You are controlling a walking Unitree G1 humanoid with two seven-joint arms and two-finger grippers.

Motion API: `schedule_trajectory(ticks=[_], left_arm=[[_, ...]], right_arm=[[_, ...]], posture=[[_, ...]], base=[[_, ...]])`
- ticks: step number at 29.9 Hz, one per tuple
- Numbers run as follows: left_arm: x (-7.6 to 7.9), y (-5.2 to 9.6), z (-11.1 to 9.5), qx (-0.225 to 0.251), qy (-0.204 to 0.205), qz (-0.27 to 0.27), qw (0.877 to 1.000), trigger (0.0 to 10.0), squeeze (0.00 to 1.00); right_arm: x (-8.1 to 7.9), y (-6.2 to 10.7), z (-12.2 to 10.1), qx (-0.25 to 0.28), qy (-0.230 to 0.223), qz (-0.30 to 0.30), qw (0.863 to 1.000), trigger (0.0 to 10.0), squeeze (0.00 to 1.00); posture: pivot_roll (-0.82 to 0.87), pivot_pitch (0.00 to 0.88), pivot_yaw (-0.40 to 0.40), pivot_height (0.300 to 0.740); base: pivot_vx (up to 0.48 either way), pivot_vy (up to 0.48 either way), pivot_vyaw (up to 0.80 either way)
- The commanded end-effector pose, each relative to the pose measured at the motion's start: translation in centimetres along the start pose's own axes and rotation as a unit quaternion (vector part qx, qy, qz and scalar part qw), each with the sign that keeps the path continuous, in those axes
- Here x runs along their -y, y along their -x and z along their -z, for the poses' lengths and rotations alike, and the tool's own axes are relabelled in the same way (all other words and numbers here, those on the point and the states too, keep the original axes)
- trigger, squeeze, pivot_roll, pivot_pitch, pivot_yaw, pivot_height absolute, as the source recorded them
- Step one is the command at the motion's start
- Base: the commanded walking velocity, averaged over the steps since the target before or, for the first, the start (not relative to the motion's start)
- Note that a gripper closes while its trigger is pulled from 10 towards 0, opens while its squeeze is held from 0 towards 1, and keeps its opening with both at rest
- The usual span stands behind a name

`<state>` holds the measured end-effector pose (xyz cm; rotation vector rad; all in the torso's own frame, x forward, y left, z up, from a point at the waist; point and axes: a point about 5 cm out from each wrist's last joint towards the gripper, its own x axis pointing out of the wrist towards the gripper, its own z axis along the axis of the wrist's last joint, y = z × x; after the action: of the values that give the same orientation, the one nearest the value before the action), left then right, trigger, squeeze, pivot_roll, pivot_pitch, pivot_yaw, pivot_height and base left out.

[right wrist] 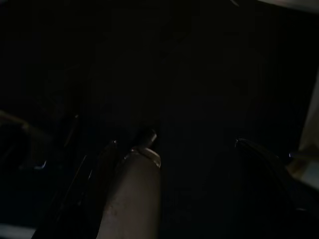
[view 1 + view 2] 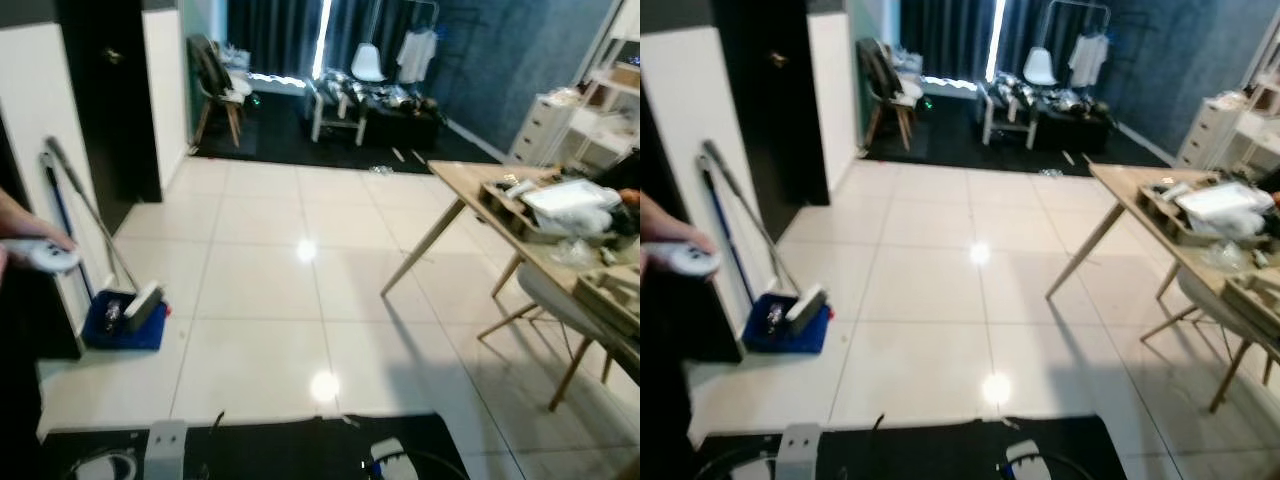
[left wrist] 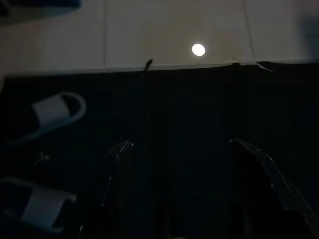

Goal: Picking trash to rubbish bin

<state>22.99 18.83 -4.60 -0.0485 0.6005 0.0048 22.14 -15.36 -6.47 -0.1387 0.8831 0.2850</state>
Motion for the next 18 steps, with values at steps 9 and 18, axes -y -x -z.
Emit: schedule_trajectory(ticks=[9,18], left_arm=[[0.62,-0.04,0.20,-0.004,0.001,0.009,1.000,10.0,0.00],[0.62,-0.02,0.20,-0.003,0.002,0.010,1.000,10.0,0.00]], right_arm=[[0.71,0.30,1.06,-0.018,0.003,0.010,1.000,10.0,0.00],[0.71,0.31,1.08,-0.018,0.002,0.010,1.000,10.0,0.00]], posture=[[0.04,0.040,-0.085,0.740],[0.04,0.042,-0.086,0.740]], base=[[0.296,0.000,-0.80],[0.296,0.000,-0.80]])
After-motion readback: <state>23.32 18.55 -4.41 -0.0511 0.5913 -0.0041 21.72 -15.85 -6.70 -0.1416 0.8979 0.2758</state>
